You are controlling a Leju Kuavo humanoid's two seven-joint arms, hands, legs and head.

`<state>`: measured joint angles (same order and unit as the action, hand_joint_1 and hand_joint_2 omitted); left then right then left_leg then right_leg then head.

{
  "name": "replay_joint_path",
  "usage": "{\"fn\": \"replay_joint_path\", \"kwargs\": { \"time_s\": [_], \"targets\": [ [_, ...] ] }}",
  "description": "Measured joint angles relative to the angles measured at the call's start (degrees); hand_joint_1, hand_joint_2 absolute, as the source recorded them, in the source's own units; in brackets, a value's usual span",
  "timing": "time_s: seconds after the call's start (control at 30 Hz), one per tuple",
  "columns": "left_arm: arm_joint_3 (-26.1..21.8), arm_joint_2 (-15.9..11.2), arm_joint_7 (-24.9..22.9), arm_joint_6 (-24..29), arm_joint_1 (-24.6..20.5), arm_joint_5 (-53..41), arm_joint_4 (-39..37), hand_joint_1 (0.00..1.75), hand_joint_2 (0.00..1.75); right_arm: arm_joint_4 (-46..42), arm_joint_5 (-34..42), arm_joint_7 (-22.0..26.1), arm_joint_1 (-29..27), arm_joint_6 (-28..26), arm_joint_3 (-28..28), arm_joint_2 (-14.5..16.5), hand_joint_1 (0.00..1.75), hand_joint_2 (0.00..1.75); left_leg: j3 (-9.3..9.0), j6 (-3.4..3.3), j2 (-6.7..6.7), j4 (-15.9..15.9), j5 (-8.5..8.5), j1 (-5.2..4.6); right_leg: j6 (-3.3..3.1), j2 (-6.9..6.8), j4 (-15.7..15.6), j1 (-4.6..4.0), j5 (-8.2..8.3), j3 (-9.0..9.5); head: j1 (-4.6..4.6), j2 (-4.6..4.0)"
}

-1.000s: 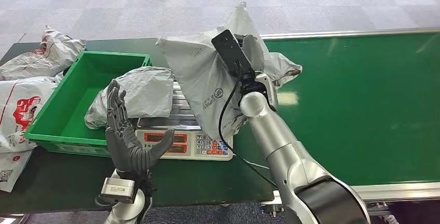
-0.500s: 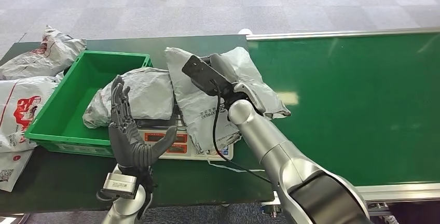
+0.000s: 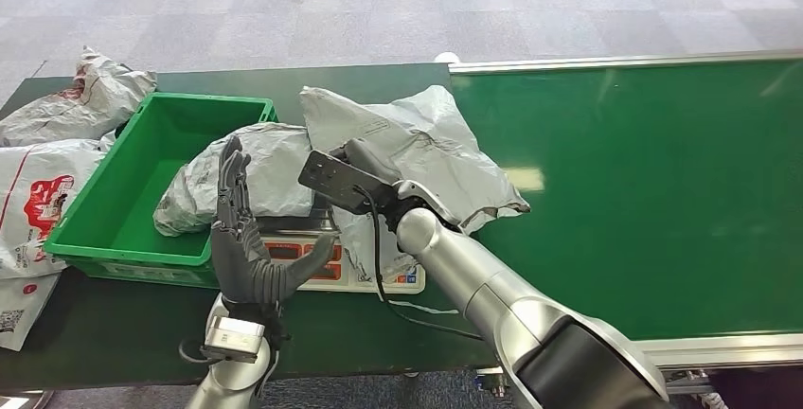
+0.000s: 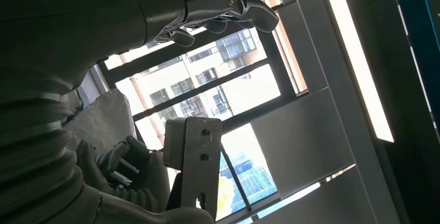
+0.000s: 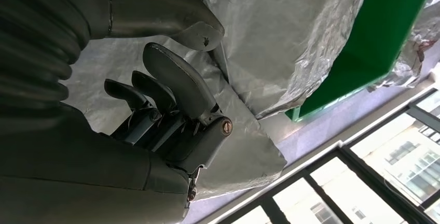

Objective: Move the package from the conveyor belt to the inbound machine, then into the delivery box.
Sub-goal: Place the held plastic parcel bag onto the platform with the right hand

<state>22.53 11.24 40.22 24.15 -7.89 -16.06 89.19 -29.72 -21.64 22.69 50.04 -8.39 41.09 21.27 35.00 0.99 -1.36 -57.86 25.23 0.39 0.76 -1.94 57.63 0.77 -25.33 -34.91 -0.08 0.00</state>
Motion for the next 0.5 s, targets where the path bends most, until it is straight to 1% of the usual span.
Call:
{"fn": "replay_joint_path", "kwargs": {
  "time_s": [0.1,0.23,0.5],
  "targets": [
    [0.0,0.1,0.0,0.1,0.0,-0.5,-0.2,0.0,1.75,0.5,0.8,0.0,0.0,-0.1,0.7,0.0,0.0,1.75,0.0,0.0,0.0,0.0,0.0,0.0,0.0,0.0,0.0,0.0,0.0,0.0,0.0,0.0],
    [0.0,0.1,0.0,0.7,0.0,-1.0,-0.4,0.0,1.75,1.3,1.9,-0.4,0.0,0.3,1.1,0.0,0.0,1.75,0.0,0.0,-0.01,0.0,0.0,0.0,0.0,0.0,0.0,-0.01,0.0,-0.01,0.01,0.0],
    [0.0,0.1,0.0,0.1,-0.1,-1.9,-0.7,0.0,1.75,3.7,2.7,0.7,0.0,5.0,2.6,0.0,0.0,1.75,0.0,0.0,0.0,0.0,0.0,0.0,0.0,0.0,0.0,0.0,0.0,0.0,0.01,0.0]
  ]
}}
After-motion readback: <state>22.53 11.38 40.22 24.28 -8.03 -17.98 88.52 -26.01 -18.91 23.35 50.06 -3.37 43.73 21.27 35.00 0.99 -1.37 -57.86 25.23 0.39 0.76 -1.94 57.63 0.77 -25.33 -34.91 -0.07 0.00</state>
